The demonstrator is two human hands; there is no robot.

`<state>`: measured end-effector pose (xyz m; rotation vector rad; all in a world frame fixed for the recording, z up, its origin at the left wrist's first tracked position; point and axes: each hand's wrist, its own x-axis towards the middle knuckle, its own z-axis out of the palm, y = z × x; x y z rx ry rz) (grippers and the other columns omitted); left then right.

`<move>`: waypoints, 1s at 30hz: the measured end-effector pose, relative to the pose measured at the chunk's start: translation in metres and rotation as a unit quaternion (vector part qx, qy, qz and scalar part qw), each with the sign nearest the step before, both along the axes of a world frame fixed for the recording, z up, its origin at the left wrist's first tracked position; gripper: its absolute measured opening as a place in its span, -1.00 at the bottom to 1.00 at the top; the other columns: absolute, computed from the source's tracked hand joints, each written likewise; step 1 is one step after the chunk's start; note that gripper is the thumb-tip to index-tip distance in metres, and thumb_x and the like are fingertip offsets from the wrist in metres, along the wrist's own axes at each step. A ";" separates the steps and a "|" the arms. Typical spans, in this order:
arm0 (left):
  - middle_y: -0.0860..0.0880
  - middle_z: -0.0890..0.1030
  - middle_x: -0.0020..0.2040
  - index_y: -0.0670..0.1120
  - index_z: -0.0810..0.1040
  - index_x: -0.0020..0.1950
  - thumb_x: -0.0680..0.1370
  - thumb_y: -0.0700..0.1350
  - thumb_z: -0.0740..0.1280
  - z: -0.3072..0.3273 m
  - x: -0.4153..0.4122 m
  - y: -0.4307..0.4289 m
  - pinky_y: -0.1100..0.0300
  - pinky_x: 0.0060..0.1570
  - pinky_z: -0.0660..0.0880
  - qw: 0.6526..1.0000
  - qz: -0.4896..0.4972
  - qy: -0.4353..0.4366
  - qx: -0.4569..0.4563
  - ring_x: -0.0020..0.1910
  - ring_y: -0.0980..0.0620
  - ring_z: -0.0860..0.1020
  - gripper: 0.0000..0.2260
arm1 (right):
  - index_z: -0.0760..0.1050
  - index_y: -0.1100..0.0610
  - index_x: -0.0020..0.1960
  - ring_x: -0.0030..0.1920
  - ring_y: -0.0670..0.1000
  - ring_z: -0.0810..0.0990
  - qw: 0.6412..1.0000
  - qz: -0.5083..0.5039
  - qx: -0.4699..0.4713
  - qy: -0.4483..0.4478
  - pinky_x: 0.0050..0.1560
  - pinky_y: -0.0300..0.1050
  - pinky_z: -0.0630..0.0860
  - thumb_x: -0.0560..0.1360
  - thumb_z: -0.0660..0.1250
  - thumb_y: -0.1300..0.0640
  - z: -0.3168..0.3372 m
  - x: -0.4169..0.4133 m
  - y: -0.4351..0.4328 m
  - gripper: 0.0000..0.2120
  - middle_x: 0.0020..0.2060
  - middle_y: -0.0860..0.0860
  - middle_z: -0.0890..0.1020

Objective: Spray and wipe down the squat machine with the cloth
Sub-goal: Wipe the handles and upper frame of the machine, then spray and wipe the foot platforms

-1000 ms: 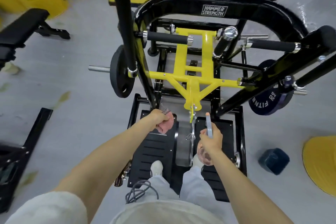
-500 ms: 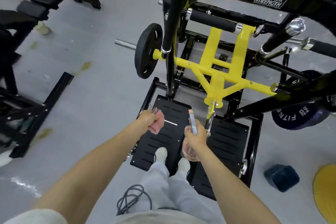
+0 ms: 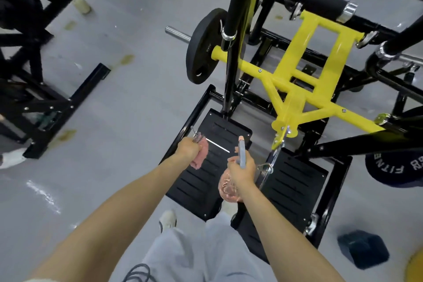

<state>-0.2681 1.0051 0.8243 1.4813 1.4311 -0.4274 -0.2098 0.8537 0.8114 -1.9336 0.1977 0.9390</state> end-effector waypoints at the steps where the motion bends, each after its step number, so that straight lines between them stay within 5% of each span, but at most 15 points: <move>1: -0.26 0.60 0.05 -0.26 0.53 0.18 0.61 -0.23 0.22 -0.005 0.007 0.003 0.08 -0.14 0.53 0.999 -0.037 0.001 0.015 0.00 -0.20 0.60 -0.80 | 0.48 0.04 -0.05 -0.29 -0.01 0.49 1.000 -0.013 0.012 0.004 -0.20 -0.16 0.52 0.45 0.23 0.40 -0.010 0.000 0.003 -0.73 -0.24 0.01 0.57; 4: -0.23 0.62 -0.08 -0.22 0.55 0.08 0.57 -0.30 0.18 -0.014 0.020 0.020 0.16 -0.35 0.53 0.989 -0.136 -0.004 0.062 -0.22 -0.13 0.60 -0.82 | 0.49 0.11 -0.06 -0.29 0.01 0.48 0.999 -0.029 0.029 0.026 -0.18 -0.12 0.52 0.45 0.24 0.41 -0.039 -0.001 0.017 -0.77 -0.24 0.04 0.56; 9: -0.25 0.65 -0.15 -0.28 0.54 -0.01 0.55 -0.26 0.14 -0.048 0.038 0.047 0.23 -0.52 0.46 0.962 -0.251 0.020 0.104 -0.31 -0.19 0.63 -0.81 | 0.48 0.16 -0.02 -0.30 0.00 0.45 0.995 -0.090 0.040 0.025 -0.31 -0.21 0.46 0.42 0.26 0.42 -0.104 -0.007 0.039 -0.77 -0.19 0.01 0.45; 11: -0.31 0.65 -0.19 -0.28 0.55 -0.07 0.57 -0.19 0.14 -0.072 0.039 0.048 0.24 -0.50 0.46 0.951 -0.288 0.042 0.102 -0.36 -0.18 0.62 -0.76 | 0.48 0.23 0.07 -0.29 0.01 0.44 0.993 -0.101 0.049 0.021 -0.29 -0.18 0.46 0.40 0.26 0.43 -0.129 -0.010 0.045 -0.72 -0.21 0.02 0.41; 14: -0.24 0.63 -0.14 -0.24 0.53 -0.04 0.55 -0.22 0.13 -0.120 0.029 0.055 0.16 -0.30 0.51 0.938 -0.317 0.048 0.131 -0.26 -0.15 0.60 -0.80 | 0.45 -0.03 0.10 -0.28 0.01 0.47 0.991 -0.102 0.071 0.053 -0.27 -0.15 0.47 0.41 0.26 0.41 -0.167 -0.016 0.058 -0.59 -0.19 0.00 0.47; 17: -0.23 0.62 0.01 -0.26 0.54 0.06 0.54 -0.26 0.15 -0.184 0.013 0.072 0.10 -0.13 0.47 0.934 -0.315 0.023 0.164 -0.02 -0.19 0.58 -0.79 | 0.46 -0.12 0.05 -0.28 0.01 0.46 0.989 -0.109 0.092 0.029 -0.21 -0.06 0.48 0.39 0.25 0.40 -0.218 -0.028 0.081 -0.55 -0.23 -0.06 0.50; 22: -0.11 0.54 -0.33 -0.20 0.52 -0.19 0.56 -0.21 0.16 -0.286 -0.028 0.100 0.23 -0.38 0.48 0.966 -0.216 -0.048 0.134 -0.38 -0.07 0.52 -0.80 | 0.46 -0.19 -0.12 -0.27 0.00 0.51 0.990 -0.127 0.055 -0.009 -0.16 -0.02 0.49 0.34 0.24 0.38 -0.321 -0.056 0.121 -0.56 -0.17 -0.08 0.56; 25: -0.04 0.45 -0.41 -0.08 0.38 -0.36 0.55 -0.26 0.16 -0.327 -0.046 0.111 0.42 -0.63 0.29 0.970 -0.210 -0.045 0.111 -0.51 0.11 0.40 -0.72 | 0.45 -0.14 -0.13 -0.24 0.04 0.52 0.993 -0.118 0.020 0.019 -0.10 0.00 0.51 0.34 0.24 0.37 -0.363 -0.063 0.129 -0.61 -0.16 -0.02 0.57; 30: -0.15 0.51 -0.23 -0.09 0.42 -0.27 0.54 -0.24 0.17 -0.374 -0.045 0.127 0.25 -0.40 0.39 0.957 -0.271 -0.043 0.091 -0.33 -0.06 0.47 -0.81 | 0.46 -0.21 -0.13 -0.25 -0.01 0.49 0.993 -0.102 0.011 0.051 -0.13 -0.13 0.49 0.41 0.19 0.46 -0.408 -0.055 0.133 -0.48 -0.18 -0.08 0.55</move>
